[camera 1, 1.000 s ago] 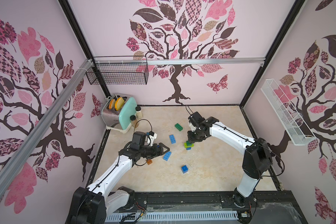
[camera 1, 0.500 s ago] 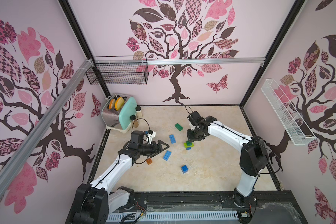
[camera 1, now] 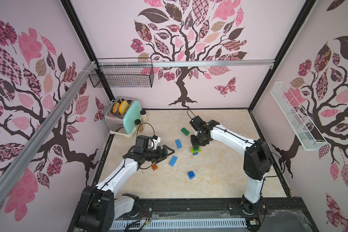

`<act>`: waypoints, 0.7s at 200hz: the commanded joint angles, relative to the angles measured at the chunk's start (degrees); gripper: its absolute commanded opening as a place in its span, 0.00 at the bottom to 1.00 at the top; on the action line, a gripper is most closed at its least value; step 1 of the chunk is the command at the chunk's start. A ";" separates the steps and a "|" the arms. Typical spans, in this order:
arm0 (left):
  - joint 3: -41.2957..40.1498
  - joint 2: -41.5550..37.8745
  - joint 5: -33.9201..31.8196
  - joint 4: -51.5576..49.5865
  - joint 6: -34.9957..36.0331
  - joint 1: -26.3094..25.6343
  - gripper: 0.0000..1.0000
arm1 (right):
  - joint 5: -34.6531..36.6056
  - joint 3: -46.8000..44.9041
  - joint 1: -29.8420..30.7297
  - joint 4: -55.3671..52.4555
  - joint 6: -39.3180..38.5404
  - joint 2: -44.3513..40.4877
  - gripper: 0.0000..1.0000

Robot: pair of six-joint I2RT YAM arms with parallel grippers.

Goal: Assemble the letter f with lego
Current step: Assemble the lego brick with the lego brick.

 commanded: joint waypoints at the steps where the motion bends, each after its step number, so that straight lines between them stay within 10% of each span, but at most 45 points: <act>1: 0.67 0.41 -0.61 -0.41 1.16 0.33 0.90 | 1.63 1.44 0.34 -1.02 -0.02 -0.21 0.24; 140: 1.24 1.13 -1.80 -1.85 1.89 0.40 0.90 | 3.16 -0.18 1.58 -0.40 0.95 0.67 0.22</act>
